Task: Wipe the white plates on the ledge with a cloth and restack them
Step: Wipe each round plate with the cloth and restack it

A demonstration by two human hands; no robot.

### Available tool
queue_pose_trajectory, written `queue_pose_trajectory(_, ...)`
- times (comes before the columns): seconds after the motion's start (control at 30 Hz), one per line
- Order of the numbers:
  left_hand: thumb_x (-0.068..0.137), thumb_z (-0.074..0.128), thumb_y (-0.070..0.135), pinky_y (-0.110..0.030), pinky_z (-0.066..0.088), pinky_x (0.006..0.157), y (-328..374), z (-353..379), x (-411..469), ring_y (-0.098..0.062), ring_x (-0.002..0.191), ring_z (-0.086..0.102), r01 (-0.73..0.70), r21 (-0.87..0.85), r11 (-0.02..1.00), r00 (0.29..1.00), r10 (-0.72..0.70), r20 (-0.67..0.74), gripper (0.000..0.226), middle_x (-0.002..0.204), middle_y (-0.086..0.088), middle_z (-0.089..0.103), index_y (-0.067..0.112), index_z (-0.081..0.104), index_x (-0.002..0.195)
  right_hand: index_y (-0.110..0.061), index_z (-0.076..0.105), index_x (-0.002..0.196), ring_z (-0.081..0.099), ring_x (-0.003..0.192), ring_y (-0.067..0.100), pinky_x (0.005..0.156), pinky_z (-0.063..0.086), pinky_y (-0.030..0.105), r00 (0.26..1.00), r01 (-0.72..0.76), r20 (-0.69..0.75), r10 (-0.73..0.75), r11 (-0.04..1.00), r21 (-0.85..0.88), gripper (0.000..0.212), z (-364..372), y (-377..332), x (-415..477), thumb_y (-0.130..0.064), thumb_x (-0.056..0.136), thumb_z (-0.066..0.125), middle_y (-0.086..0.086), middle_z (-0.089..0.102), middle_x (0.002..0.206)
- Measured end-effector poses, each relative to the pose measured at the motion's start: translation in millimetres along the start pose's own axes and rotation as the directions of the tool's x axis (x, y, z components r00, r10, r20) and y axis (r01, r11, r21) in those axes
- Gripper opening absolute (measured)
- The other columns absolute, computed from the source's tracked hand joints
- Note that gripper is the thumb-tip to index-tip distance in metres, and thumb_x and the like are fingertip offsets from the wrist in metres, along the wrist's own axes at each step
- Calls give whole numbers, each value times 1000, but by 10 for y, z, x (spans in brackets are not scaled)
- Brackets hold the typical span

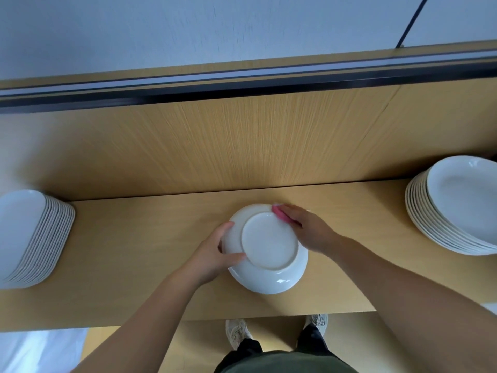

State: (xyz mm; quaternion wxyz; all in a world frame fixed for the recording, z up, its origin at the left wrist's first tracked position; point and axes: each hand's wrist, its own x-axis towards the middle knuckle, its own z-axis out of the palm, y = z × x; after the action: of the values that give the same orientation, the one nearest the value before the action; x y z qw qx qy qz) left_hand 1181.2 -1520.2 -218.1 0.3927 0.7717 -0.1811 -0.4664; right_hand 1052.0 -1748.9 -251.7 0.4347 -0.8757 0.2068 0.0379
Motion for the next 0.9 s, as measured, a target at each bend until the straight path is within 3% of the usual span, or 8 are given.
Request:
queue_pose_trajectory(0.13,58,83,34,-38,49,99,58,5,71,-19,121,52,-6,-58,998,1000,7,8,105,141,0,45,32,29,148,-29,52,140,38,134,2,106,17,5,992,26,122,-14,996,-91,38,-103,-18,257,-21,105,41,-17,43,147)
queue_pose_trajectory(0.2,66,85,23,-40,48,100,81,0,104,-20,122,53,18,-109,994,1000,-18,2,99,141,-2,46,32,30,148,-31,49,141,37,136,4,109,20,11,989,34,144,-16,992,-119,40,-120,-34,335,-19,104,41,-17,42,148)
queue_pose_trajectory(0.33,74,80,4,-41,45,103,48,-8,129,-23,124,51,4,-106,994,1000,-4,-2,94,143,-7,45,25,29,150,-24,43,146,39,135,7,102,22,9,983,78,174,-50,984,-160,45,-144,-127,349,-18,101,45,-11,40,150)
queue_pose_trajectory(0.4,74,79,0,-43,45,103,34,-7,134,-24,124,51,9,-131,991,1000,-10,-14,93,141,-7,45,24,30,150,-24,45,145,39,133,4,104,22,10,992,45,120,-34,995,-90,41,-114,-138,301,-27,104,42,-12,41,149)
queue_pose_trajectory(0.53,75,78,0,-40,48,100,17,-8,144,-23,121,53,10,-158,987,1000,-14,-25,90,139,-4,47,25,32,149,-27,45,144,33,128,-9,100,15,-1,999,-33,13,33,999,42,41,-30,-107,143,-36,105,36,-20,41,144)
queue_pose_trajectory(0.67,75,79,3,-42,46,102,-27,-6,153,-22,122,51,10,-164,986,1000,-14,-22,90,140,-3,45,28,33,148,-33,50,140,37,132,-6,113,22,17,982,-132,-103,160,962,237,40,113,-29,-84,-45,103,38,-24,45,142)
queue_pose_trajectory(0.8,75,79,6,-40,48,100,-59,2,150,-21,120,51,18,-140,990,999,-22,-28,90,139,-1,45,31,32,148,-32,43,145,33,138,1,115,21,21,946,-146,-241,216,949,278,41,399,46,-387,-25,105,39,-19,40,148)
queue_pose_trajectory(0.9,76,78,5,-35,48,98,-61,20,132,-21,118,50,10,-114,993,1000,-13,-27,91,135,1,44,30,30,149,-34,31,151,22,145,6,120,18,32,909,-220,-276,311,923,317,47,678,42,-637,-23,105,35,-16,25,157)
